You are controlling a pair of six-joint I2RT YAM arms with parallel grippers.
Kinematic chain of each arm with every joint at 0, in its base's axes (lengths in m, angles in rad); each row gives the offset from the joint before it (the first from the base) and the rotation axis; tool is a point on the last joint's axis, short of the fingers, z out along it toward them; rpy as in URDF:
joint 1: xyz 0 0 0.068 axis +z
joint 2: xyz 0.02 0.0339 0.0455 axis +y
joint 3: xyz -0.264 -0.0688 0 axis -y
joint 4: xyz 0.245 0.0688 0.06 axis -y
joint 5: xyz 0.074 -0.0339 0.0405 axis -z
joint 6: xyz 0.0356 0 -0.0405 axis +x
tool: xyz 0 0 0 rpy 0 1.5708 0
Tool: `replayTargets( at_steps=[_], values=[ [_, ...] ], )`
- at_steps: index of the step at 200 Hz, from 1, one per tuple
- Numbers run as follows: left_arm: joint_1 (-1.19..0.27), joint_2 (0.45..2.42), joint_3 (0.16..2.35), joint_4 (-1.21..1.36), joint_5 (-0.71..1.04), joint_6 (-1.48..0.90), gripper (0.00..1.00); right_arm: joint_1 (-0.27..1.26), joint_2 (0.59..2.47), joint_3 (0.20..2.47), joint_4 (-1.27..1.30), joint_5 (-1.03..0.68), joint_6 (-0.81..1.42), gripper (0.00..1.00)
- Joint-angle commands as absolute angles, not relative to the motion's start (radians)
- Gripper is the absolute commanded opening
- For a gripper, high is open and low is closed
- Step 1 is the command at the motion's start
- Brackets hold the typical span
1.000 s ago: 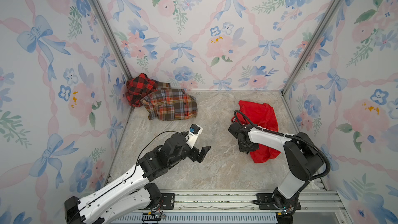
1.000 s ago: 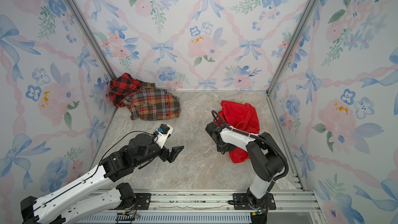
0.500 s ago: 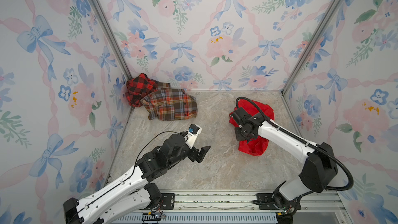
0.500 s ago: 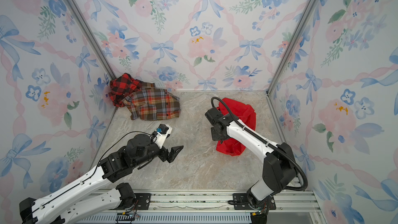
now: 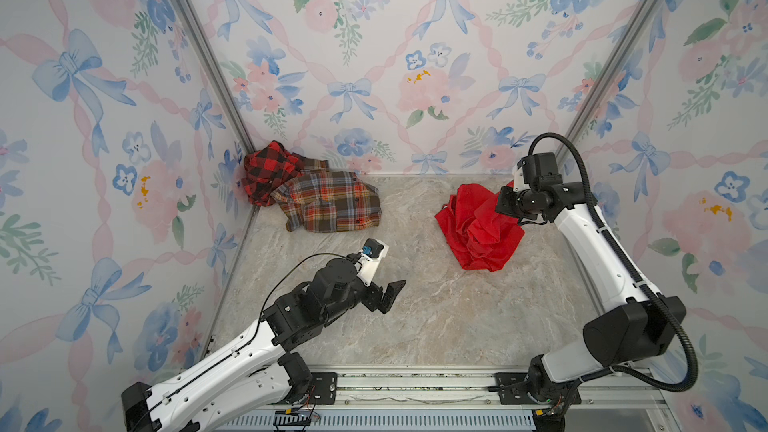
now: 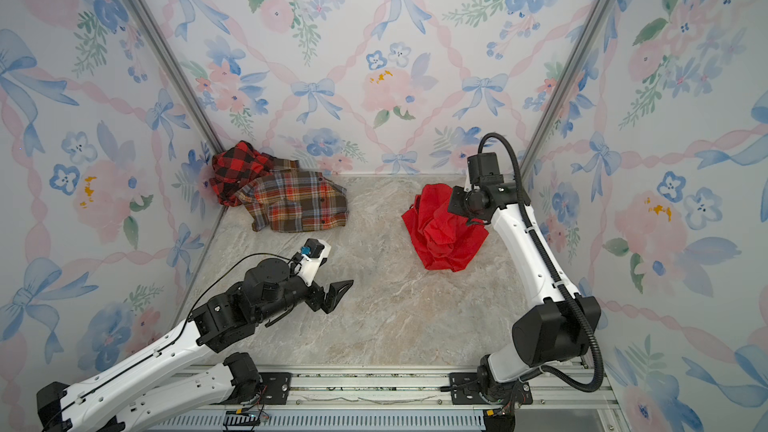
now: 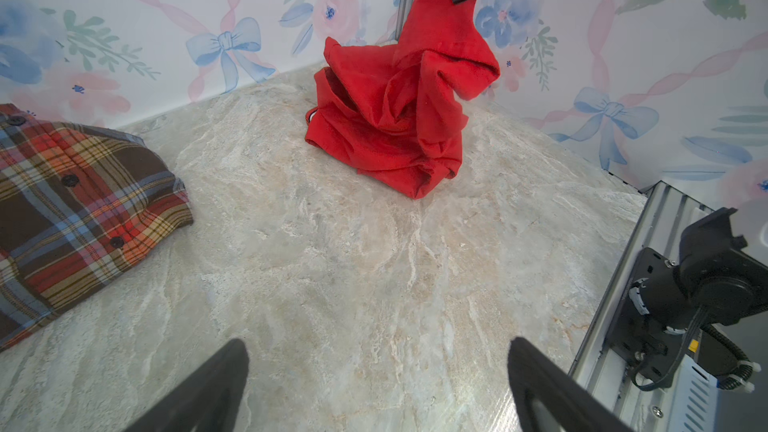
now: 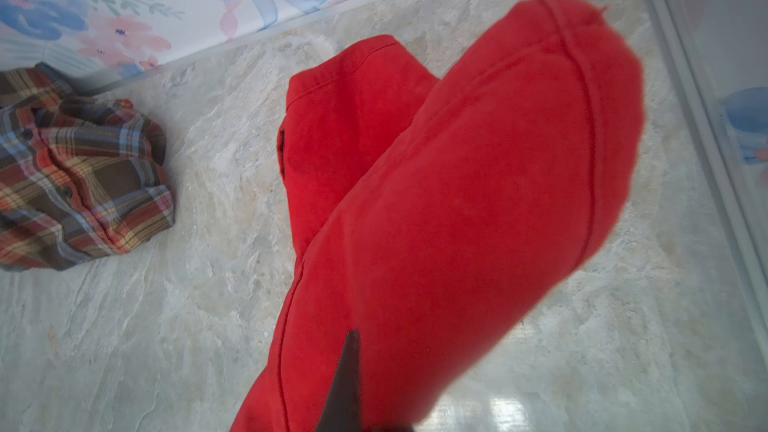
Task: Pick out a specific cloth from the pile
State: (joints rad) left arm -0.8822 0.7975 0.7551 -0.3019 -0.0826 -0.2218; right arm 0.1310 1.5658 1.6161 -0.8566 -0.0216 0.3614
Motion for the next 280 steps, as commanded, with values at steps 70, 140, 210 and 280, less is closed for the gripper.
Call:
replayTargets(
  at_steps=[70, 140, 210, 280],
  values=[
    [-0.873, 0.802, 0.758, -0.310, -0.101, -0.246, 0.98, 0.118, 2.140, 1.824, -0.683, -0.073, 0.391, 0.00],
    [-0.871, 0.836, 0.781, -0.312, -0.103, -0.224, 0.98, 0.224, 2.267, 1.738, -0.741, 0.137, 0.422, 0.59],
    [-0.869, 0.897, 0.828, -0.312, -0.084, -0.209, 0.98, 0.043, 2.323, 1.870, -0.886, 0.202, 0.368, 0.73],
    [-0.865, 0.921, 0.843, -0.314, -0.092, -0.201, 0.98, -0.076, 2.587, 2.395, -1.012, 0.161, 0.296, 0.79]
  ],
)
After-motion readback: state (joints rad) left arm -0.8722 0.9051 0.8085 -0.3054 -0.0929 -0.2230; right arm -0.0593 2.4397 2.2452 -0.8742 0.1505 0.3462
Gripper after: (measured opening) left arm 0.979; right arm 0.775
